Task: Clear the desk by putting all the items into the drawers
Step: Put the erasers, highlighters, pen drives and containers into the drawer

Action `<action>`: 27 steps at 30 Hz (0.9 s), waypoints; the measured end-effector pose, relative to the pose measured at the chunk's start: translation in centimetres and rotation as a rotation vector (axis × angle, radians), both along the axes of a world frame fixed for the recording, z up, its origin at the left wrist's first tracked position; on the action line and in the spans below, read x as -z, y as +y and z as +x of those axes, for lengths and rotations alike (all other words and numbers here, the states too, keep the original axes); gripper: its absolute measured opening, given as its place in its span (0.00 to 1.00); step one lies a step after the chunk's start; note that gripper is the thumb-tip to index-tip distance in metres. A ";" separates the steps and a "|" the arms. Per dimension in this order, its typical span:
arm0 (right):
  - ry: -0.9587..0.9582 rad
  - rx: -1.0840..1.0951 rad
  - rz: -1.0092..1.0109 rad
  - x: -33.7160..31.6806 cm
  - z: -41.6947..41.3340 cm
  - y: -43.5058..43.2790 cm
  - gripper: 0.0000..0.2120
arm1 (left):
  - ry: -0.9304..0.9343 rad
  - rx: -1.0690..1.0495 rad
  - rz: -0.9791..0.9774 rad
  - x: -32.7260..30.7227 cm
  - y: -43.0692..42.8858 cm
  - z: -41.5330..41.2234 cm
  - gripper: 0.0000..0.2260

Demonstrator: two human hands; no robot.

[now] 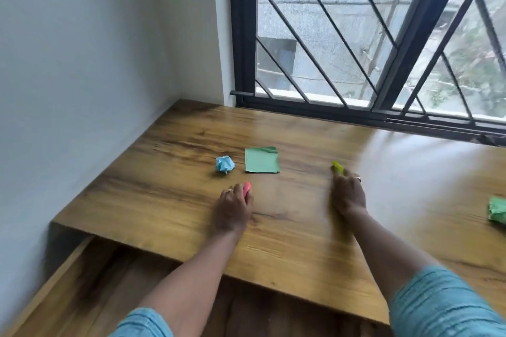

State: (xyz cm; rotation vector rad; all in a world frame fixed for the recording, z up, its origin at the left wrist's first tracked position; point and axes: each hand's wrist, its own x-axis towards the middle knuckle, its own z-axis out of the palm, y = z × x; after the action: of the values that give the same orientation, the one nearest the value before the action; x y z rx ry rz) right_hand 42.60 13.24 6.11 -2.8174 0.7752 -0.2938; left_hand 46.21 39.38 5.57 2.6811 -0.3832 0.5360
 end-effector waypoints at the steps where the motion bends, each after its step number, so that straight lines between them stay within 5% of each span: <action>1: -0.009 -0.023 0.004 -0.1 -1.3 0.9 0.20 | -0.041 0.020 -0.010 -0.2 0.2 -1.1 0.10; 9: -0.166 0.038 0.001 -2.2 -9.7 9.5 0.07 | -0.001 0.232 -0.039 -0.8 5.8 -8.0 0.11; 15: -0.270 -0.020 0.115 -4.1 -14.2 17.5 0.13 | 0.411 0.086 -0.130 -3.6 16.2 -12.2 0.16; 23: -0.094 -0.204 0.294 -3.9 -18.2 30.5 0.28 | 0.790 -0.123 0.092 -4.3 30.6 -16.3 0.11; 27: 0.086 -0.201 0.487 -2.1 -18.7 37.4 0.21 | 0.910 -0.110 0.183 -2.2 33.7 -17.1 0.07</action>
State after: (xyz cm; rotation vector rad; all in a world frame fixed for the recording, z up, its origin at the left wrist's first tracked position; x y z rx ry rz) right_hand 23.90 50.61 8.21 -2.4261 0.4899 0.0464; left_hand 29.09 73.11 7.80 2.7791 -0.0148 -0.7248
